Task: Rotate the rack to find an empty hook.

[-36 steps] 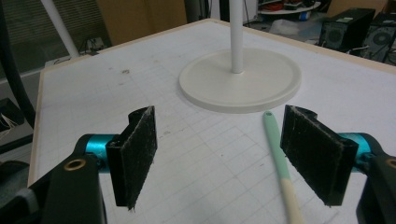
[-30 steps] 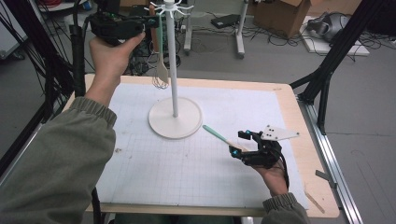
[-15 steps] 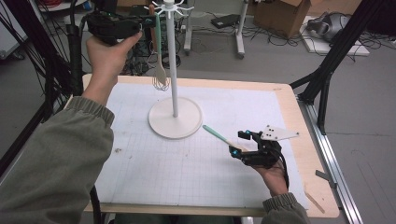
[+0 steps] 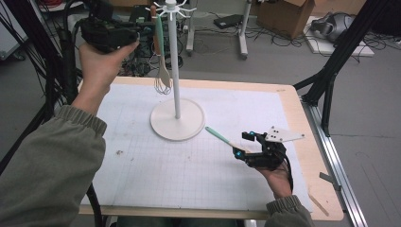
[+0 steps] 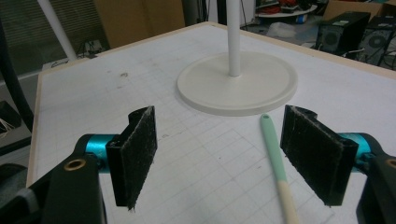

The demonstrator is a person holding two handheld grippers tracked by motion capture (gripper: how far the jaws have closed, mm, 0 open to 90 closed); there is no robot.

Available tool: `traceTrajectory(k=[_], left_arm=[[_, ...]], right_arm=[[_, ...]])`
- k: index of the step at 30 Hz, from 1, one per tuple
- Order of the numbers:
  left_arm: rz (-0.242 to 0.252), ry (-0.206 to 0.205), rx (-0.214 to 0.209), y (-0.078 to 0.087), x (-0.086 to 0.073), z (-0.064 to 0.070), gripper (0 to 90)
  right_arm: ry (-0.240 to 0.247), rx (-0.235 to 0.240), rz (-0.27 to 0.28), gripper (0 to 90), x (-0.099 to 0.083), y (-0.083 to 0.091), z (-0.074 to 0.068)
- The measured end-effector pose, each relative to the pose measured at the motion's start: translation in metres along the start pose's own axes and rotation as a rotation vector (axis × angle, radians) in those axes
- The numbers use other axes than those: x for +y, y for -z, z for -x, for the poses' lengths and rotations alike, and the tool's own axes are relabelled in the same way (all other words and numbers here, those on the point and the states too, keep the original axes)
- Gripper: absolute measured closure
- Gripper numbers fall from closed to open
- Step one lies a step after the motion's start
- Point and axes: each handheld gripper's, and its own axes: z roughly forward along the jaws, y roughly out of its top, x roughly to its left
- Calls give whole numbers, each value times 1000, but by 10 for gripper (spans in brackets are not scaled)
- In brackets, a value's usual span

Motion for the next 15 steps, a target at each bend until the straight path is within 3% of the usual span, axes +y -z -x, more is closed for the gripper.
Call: traceTrajectory(k=[6,15], left_arm=[[-18,-30,-23,11,-16,8,765],[-36,-35,-31,19,-35,8,693]], right_arm=[[-3,0,-7,264,0,0,0],[-3,-8,-11,264,0,0,1]])
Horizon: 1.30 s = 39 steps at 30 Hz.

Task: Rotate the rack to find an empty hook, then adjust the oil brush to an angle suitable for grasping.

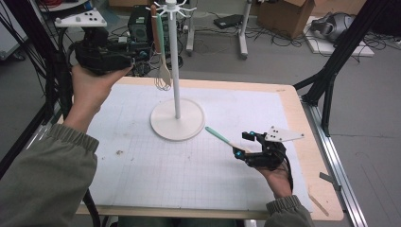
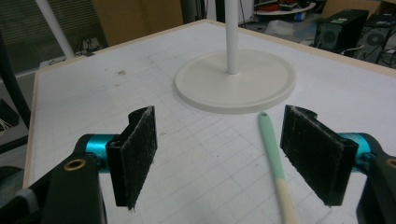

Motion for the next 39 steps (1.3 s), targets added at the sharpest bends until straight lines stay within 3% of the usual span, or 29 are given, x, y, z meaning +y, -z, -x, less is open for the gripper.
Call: traceTrajectory(k=[15,26,39], left_arm=[[-32,-7,-22,12,-40,5,580],[-44,3,-12,16,-68,4,496],[-70,-5,-11,20,-98,13,416]], right_arm=[[0,-3,-14,263,0,-1,-2],[7,-16,-30,249,-1,-2,-4],[13,-29,-32,242,-1,-3,-5]])
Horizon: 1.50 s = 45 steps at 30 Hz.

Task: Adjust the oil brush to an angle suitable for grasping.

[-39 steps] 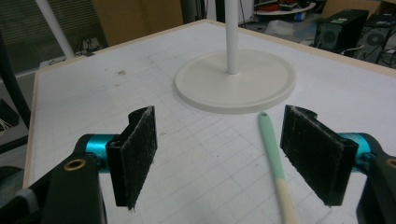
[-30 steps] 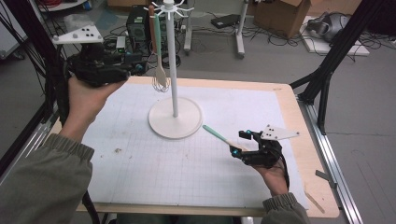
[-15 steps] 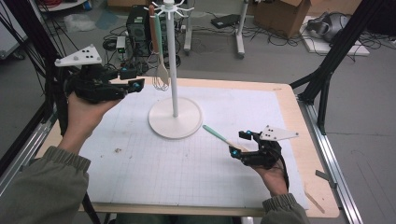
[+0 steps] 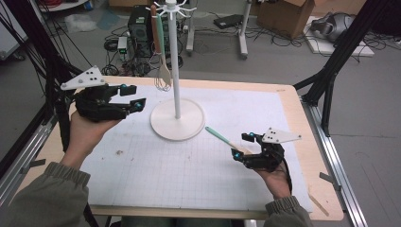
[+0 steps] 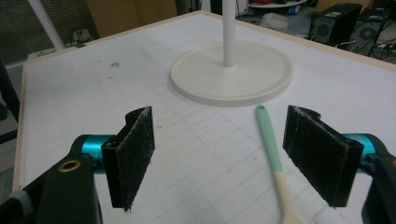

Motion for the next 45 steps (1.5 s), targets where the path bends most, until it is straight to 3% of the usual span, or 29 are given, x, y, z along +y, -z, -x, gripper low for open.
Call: traceTrajectory(k=[6,22,32,45], left_arm=[[-11,23,-12,-2,-15,3,386],[-33,10,0,-3,-49,17,319],[-30,30,16,0,-72,19,292],[-55,24,17,7,-99,25,274]], right_arm=[[-7,-3,2,242,0,1,1],[-1,-11,-22,242,-2,-1,0],[7,-14,-34,244,-2,-3,-1],[13,-20,-53,249,-4,-6,-1]])
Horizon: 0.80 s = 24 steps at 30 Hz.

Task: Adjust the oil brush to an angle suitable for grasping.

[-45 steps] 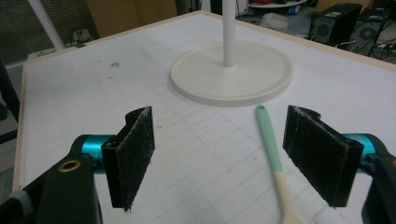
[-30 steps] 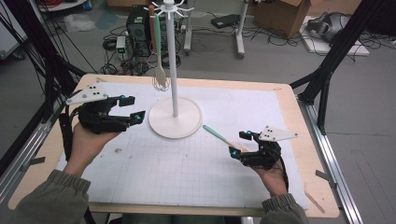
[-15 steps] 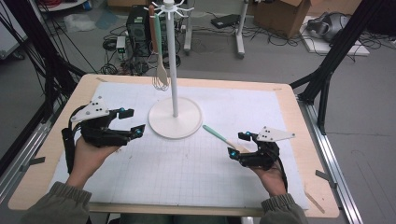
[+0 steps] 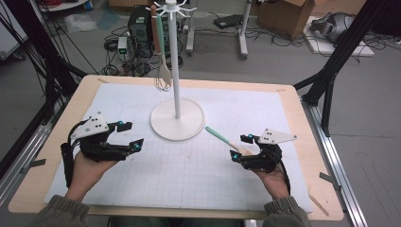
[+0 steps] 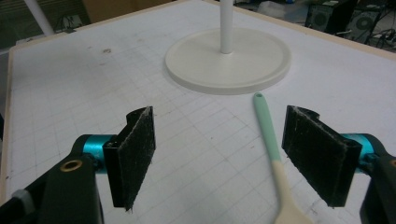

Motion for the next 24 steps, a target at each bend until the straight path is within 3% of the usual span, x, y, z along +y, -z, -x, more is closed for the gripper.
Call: traceTrajectory(k=[16,24], left_arm=[[-21,-20,22,1,-26,7,258],[-47,-38,49,1,-39,10,258]], right_arm=[[-6,-31,-28,264,-5,0,-2],[10,-15,-65,364,-5,-4,0]])
